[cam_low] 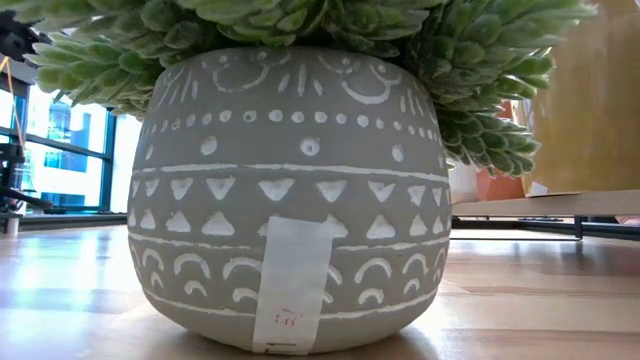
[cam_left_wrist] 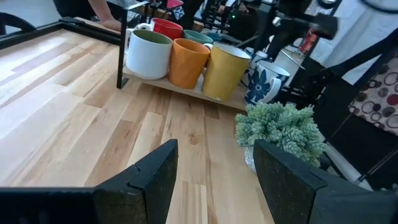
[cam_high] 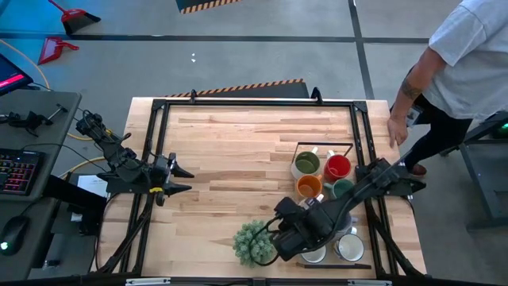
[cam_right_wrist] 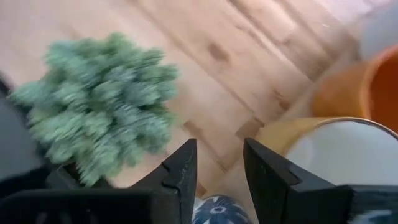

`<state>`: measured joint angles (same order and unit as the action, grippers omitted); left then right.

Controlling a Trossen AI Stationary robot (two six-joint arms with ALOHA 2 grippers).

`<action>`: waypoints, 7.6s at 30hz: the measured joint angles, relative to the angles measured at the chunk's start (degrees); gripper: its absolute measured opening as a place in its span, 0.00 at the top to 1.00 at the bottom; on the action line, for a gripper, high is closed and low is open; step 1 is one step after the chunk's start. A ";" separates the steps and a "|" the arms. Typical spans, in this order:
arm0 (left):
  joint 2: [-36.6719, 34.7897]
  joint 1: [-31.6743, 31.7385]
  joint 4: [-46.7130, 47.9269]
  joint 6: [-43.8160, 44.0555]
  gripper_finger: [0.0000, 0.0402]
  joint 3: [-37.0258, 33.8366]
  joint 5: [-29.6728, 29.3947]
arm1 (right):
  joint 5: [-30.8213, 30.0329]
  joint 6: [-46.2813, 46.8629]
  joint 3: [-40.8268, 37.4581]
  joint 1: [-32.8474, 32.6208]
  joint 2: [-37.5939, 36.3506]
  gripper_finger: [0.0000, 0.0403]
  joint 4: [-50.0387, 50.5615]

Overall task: Place coffee mugs
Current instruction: Adjust the mugs on the shelf

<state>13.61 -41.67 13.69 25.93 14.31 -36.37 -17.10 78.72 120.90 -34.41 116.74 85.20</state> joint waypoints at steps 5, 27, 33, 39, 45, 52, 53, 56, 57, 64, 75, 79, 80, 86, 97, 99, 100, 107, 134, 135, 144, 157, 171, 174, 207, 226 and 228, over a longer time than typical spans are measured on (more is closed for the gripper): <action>-0.02 0.01 -0.02 -0.08 0.51 0.00 0.14 | -2.74 6.29 0.00 0.33 0.30 0.73 3.13; -0.02 0.01 0.13 -0.28 0.51 0.00 0.16 | 3.97 9.83 -1.84 4.49 1.21 0.82 2.54; -0.01 0.01 0.16 -1.15 0.51 0.00 0.18 | 4.11 10.41 -1.84 4.49 1.52 0.91 2.86; -0.02 0.00 0.15 -1.11 0.51 0.00 0.18 | 6.14 12.48 -1.84 4.49 1.52 0.96 4.92; -0.01 0.00 0.17 -1.11 0.51 0.00 0.18 | 5.91 12.76 -1.84 4.49 1.52 0.97 4.82; -0.02 0.00 0.15 -1.09 0.51 0.00 0.18 | 6.40 12.94 -1.84 4.49 1.85 0.97 4.81; -0.01 0.02 0.17 -1.09 0.51 0.00 0.18 | 6.40 12.96 -1.84 4.49 1.85 0.97 4.80; -0.02 0.01 0.17 -1.07 0.51 0.00 0.18 | 6.40 12.98 -1.84 4.49 1.85 0.97 4.82; 0.00 0.01 0.17 -1.07 0.51 0.00 0.18 | 6.40 13.14 -1.84 4.49 1.85 0.97 4.80; -0.02 0.00 0.17 -1.07 0.51 0.00 0.18 | 6.40 14.32 -1.84 4.49 1.85 0.97 4.82; -0.02 0.02 0.20 -1.01 0.51 0.00 2.03 | 8.81 15.75 -1.84 4.49 1.85 0.97 4.80; -0.01 0.01 0.20 -1.01 0.51 0.00 2.74 | 8.41 16.03 -1.84 4.54 1.84 0.97 4.80; -0.01 0.01 0.20 -1.01 0.51 0.00 2.74 | 8.04 16.44 -1.84 4.54 1.83 0.97 4.82; 0.00 0.01 0.20 -1.03 0.51 0.00 2.74 | 8.35 16.85 -1.84 4.76 1.83 0.97 4.82; -0.01 0.01 0.20 -1.05 0.51 0.00 2.79 | 10.23 15.25 -1.84 4.76 1.83 1.00 4.80; 0.00 0.02 0.20 -1.05 0.51 0.00 2.83 | 10.34 15.05 -1.84 4.76 1.83 1.00 4.82; 0.00 0.00 0.20 -1.07 0.51 0.00 2.85 | 10.40 15.05 -1.84 4.76 1.83 1.00 4.82; -0.02 0.00 0.18 -1.07 0.51 0.00 4.34 | 10.50 15.10 -1.84 4.76 1.83 1.00 4.82; -0.02 0.01 0.22 -1.07 0.51 0.00 5.82 | 5.92 7.99 -6.66 3.70 -9.17 1.00 4.77; 0.00 0.00 0.22 -1.07 0.51 0.00 5.82 | 5.87 9.37 -8.59 3.51 -10.71 1.00 4.69; -0.02 0.01 0.20 -1.05 0.51 0.02 5.80 | 4.97 12.42 -22.33 2.73 -18.50 1.00 -13.69; 0.00 0.02 0.22 -1.05 0.51 0.02 5.78 | 4.06 12.74 -27.63 3.33 -17.31 1.00 -22.19; -0.01 0.00 0.39 -1.05 0.51 0.02 5.73 | 7.00 12.96 -27.61 3.77 -14.28 1.00 -19.21; -0.02 0.00 0.37 -1.05 0.51 0.02 5.73 | 6.43 15.19 -27.60 3.77 -14.28 1.00 -16.58; 0.00 0.00 0.59 -0.46 0.51 0.02 6.02 | 2.86 24.42 -28.23 2.86 -23.99 1.00 4.76; -0.02 0.00 0.15 -0.55 0.51 0.02 4.71 | 6.55 29.33 -33.66 2.86 -22.74 1.00 4.44; -0.02 0.02 0.17 -0.56 0.51 0.02 4.69 | 6.53 29.44 -33.66 2.86 -22.74 1.00 4.42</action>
<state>13.58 -41.65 13.87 25.38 14.33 -31.68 -10.57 108.16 87.24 -31.55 94.00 89.62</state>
